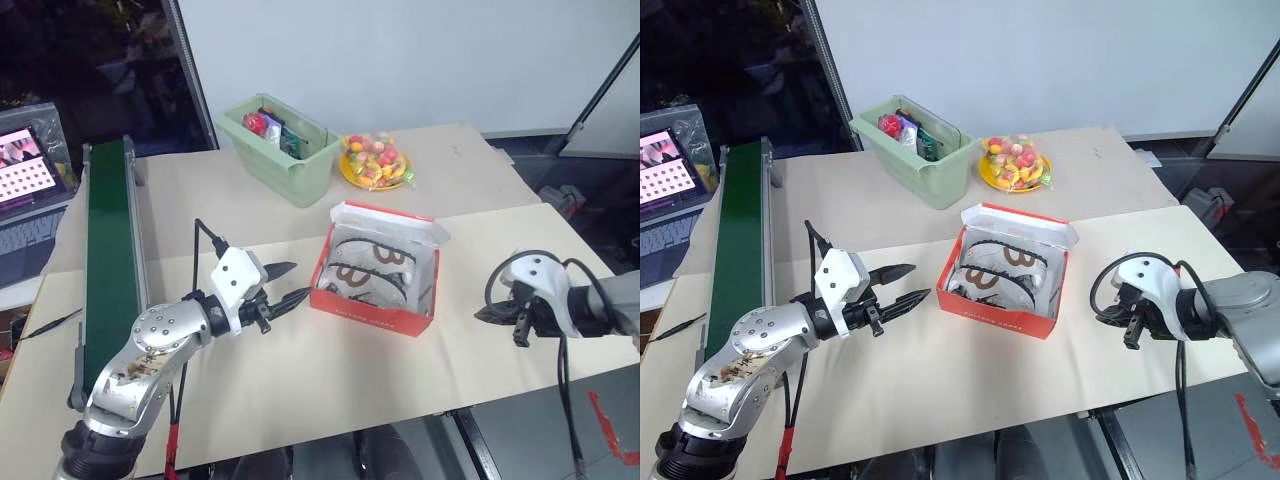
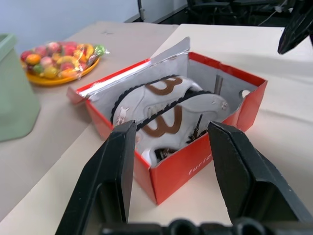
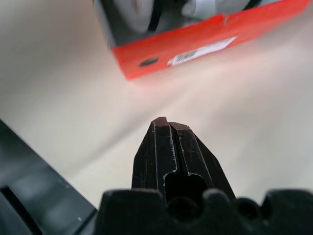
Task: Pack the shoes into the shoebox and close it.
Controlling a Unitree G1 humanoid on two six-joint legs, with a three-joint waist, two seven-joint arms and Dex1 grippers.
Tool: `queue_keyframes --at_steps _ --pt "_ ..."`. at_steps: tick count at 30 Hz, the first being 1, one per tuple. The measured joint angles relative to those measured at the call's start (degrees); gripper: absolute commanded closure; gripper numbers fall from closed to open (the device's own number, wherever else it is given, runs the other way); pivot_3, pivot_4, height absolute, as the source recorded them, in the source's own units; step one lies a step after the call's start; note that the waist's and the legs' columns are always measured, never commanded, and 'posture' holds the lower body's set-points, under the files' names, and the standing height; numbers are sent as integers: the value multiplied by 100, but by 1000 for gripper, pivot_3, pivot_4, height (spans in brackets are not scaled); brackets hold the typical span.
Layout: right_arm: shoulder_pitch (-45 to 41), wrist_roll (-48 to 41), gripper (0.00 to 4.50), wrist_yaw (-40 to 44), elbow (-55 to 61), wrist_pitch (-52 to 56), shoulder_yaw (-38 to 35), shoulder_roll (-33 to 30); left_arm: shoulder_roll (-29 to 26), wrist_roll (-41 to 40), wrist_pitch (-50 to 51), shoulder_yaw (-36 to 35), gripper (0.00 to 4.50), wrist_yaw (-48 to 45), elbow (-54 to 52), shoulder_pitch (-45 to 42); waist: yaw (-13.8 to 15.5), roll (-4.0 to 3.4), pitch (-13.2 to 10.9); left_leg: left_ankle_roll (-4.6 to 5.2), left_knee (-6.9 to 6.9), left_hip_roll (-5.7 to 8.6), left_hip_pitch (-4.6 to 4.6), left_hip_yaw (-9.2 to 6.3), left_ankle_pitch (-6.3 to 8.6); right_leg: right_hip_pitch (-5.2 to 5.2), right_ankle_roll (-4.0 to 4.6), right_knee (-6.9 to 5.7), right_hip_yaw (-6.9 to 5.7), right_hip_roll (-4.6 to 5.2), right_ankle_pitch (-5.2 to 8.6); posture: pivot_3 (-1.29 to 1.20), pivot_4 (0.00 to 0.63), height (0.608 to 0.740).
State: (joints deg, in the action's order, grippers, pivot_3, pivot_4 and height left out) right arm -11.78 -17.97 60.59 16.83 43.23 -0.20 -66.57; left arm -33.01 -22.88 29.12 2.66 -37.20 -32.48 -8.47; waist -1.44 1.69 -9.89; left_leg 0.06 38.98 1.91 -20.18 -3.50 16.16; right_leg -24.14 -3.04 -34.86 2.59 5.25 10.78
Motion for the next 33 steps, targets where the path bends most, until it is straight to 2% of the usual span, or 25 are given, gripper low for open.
queue_keyframes --at_steps 3,6,8,13,19,22,24,28,33 --pt "-376 164 4477 -266 308 60 485 480 1 -4 28 -9 2055 10 -60 12 -37 1 0 0 2 0 4 -1 0 -5 0 -2 1 0 0 0 150 740" --pt "-853 217 4477 -575 562 337 1107 1225 6 -3 99 -10 2055 24 -70 2 -60 -1 0 -2 4 6 2 -12 -1 -21 4 -5 2 1 -3 0 150 740" --pt "-1080 242 4477 -633 615 476 1344 1393 15 0 112 -5 2055 36 -71 -3 -28 -1 0 -1 5 11 -2 -23 -1 -23 39 -2 0 3 -25 0 150 740" --pt "-1627 -232 4477 -688 827 1020 1398 2156 69 1 141 3 2055 73 -71 -134 62 2 -1 1 4 11 -6 -44 1 -25 42 2 -16 1 -26 0 150 740" --pt "-1868 -592 4477 -736 969 1355 1334 2263 78 4 144 4 2055 70 -46 -199 83 1 -1 0 5 15 -6 -53 1 -20 42 3 -24 4 -25 0 150 740" --pt "-1817 -570 4477 -655 819 1314 1231 1820 93 4 144 9 2055 72 -47 -200 102 1 -2 1 4 17 -7 -54 1 -21 42 3 -26 6 -25 0 150 740" --pt "-1537 -368 4477 -495 555 1025 1046 1112 93 5 145 4 2055 74 -33 -199 140 1 -2 1 5 17 -8 -53 1 -19 41 9 -28 6 -25 0 150 740" --pt "-713 -119 4477 27 292 391 925 158 105 7 144 -8 2055 82 -36 -177 123 0 -1 3 -2 11 -6 -48 2 -18 41 6 -27 1 -20 0 150 740" --pt "-301 96 4477 267 186 -63 889 -99 112 7 147 7 2055 100 -45 -139 9 1 -2 3 -1 3 0 -22 2 -2 2 -3 -13 0 8 0 150 740"
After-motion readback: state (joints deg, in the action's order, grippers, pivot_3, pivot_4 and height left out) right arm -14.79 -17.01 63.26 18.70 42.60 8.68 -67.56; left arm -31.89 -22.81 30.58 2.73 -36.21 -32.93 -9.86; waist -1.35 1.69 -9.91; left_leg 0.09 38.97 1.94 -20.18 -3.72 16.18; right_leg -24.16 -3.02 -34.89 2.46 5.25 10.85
